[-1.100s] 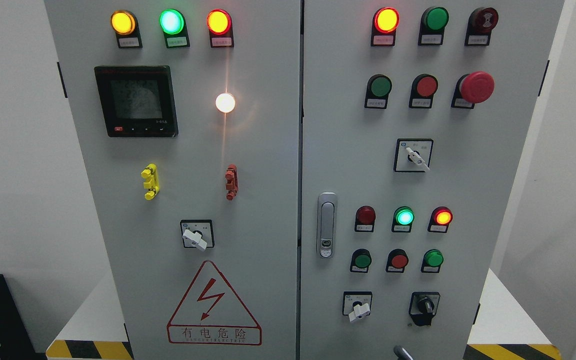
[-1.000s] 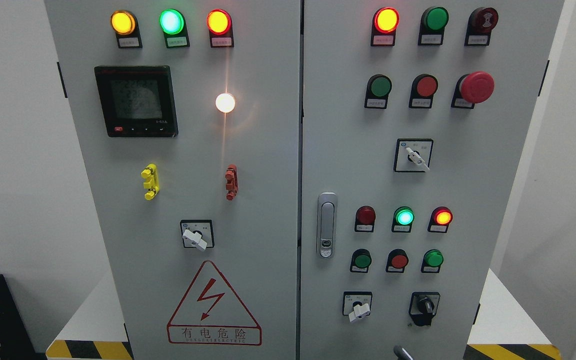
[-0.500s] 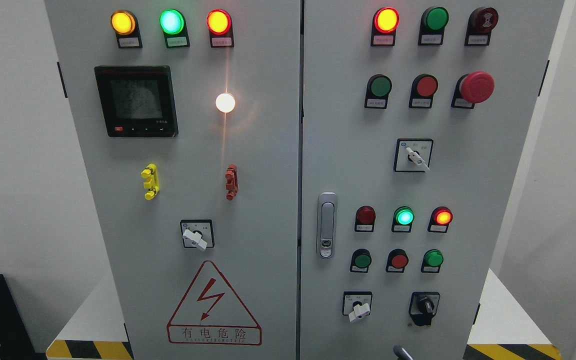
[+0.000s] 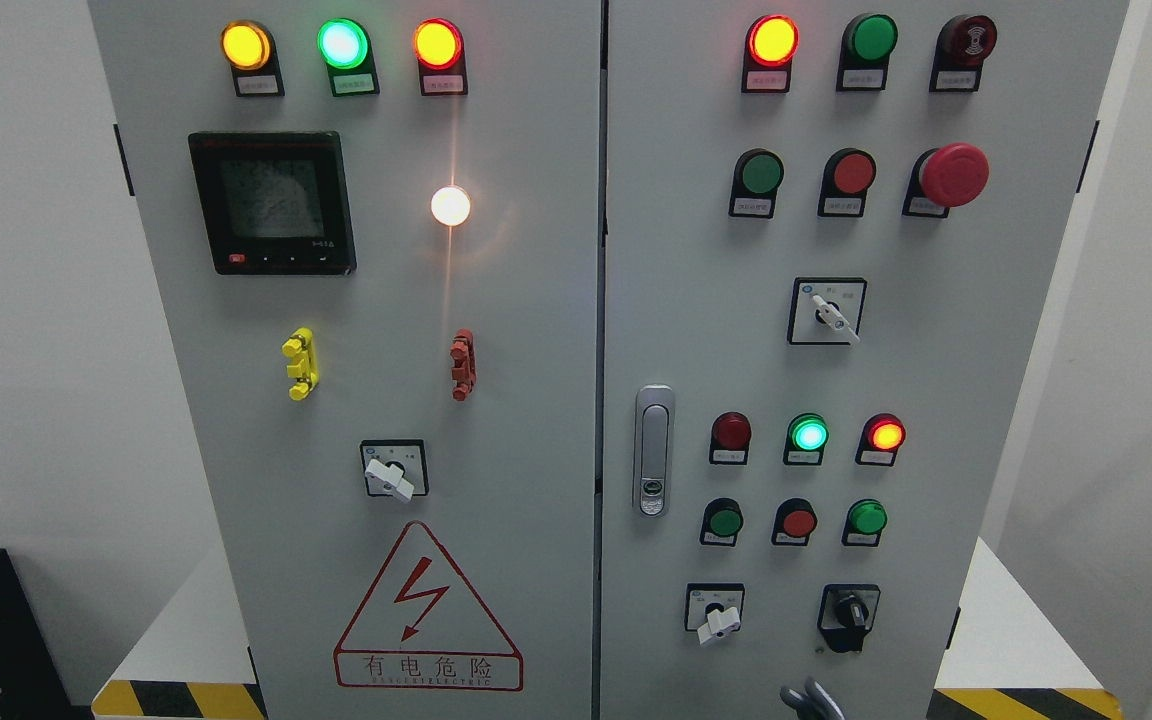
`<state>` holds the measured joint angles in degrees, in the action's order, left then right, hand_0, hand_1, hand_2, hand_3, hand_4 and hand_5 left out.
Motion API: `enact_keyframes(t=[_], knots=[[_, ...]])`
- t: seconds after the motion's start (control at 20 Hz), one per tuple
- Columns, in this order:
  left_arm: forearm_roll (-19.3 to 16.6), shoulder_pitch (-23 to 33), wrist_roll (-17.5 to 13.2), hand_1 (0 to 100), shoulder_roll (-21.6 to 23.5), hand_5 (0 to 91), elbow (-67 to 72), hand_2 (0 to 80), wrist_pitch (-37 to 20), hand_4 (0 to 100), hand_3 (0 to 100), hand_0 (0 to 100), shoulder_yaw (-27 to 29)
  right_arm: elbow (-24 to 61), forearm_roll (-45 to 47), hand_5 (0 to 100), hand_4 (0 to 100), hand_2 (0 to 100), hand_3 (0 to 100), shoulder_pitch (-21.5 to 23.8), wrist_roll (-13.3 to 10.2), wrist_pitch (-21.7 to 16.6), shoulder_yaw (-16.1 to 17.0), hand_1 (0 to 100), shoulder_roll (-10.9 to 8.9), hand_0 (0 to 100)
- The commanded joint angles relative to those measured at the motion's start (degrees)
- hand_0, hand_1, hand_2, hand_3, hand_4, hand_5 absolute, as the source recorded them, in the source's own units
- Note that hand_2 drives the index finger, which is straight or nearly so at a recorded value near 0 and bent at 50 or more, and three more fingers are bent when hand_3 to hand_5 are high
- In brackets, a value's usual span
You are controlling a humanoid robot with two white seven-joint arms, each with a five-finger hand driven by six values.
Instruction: Press green start button
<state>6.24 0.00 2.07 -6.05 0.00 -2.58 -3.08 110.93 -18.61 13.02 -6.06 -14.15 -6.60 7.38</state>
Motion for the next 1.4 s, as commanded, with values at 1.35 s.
enact_keyframes(t=[1.35], knots=[[0.0, -1.32, -0.04, 56, -0.01, 0.0, -1.58, 0.0, 0.03, 0, 0, 12, 0.0, -1.15, -55.83, 100, 85, 0, 89, -11.43, -8.27, 0.09, 7.04, 34, 0.18, 35]])
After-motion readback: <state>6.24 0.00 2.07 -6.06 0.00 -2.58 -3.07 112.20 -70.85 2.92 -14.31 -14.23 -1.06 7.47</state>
